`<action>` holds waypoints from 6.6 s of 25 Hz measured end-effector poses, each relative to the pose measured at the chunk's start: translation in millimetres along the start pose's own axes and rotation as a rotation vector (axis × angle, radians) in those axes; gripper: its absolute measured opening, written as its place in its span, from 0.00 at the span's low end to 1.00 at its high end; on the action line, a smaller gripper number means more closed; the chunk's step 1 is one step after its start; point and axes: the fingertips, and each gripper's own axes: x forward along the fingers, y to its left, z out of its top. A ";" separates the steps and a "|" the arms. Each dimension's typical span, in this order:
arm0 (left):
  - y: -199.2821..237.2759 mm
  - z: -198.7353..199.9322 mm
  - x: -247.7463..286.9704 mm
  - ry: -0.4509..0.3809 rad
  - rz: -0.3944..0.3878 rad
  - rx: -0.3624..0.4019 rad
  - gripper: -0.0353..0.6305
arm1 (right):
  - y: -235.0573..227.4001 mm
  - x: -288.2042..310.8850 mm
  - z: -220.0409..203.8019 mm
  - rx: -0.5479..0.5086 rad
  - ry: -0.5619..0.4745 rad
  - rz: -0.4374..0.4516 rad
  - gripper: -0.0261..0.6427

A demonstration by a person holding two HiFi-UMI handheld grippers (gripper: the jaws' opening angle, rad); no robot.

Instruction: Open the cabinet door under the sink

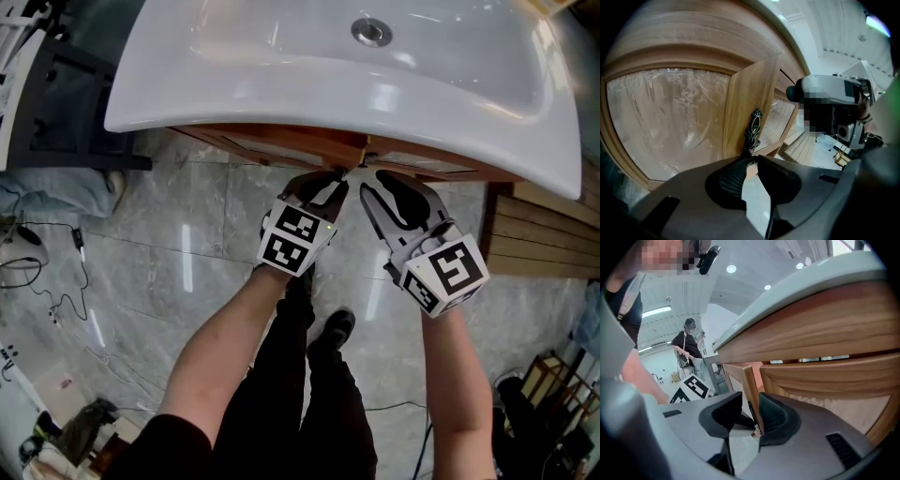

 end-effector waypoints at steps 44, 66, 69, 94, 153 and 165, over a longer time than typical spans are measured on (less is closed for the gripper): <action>-13.7 -109.2 -133.8 0.014 0.083 -0.002 0.20 | 178.5 8.1 -42.7 -0.063 0.079 0.403 0.20; 67.6 -190.6 -297.1 -0.044 0.337 -0.137 0.23 | 337.3 74.3 -41.7 0.033 0.130 0.495 0.14; 58.0 -188.5 -309.5 -0.050 0.329 -0.145 0.22 | 337.0 71.6 -29.1 0.028 0.130 0.461 0.14; -26.3 -39.7 -167.2 -0.087 0.132 -0.057 0.12 | 102.4 -7.5 -27.6 0.115 0.063 -0.103 0.11; -11.6 55.9 -26.0 -0.152 -0.130 0.276 0.23 | -31.4 38.8 -91.5 0.040 0.201 -0.335 0.17; -15.5 58.3 -22.8 -0.143 -0.231 0.315 0.21 | -31.6 37.5 -91.5 0.040 0.192 -0.328 0.17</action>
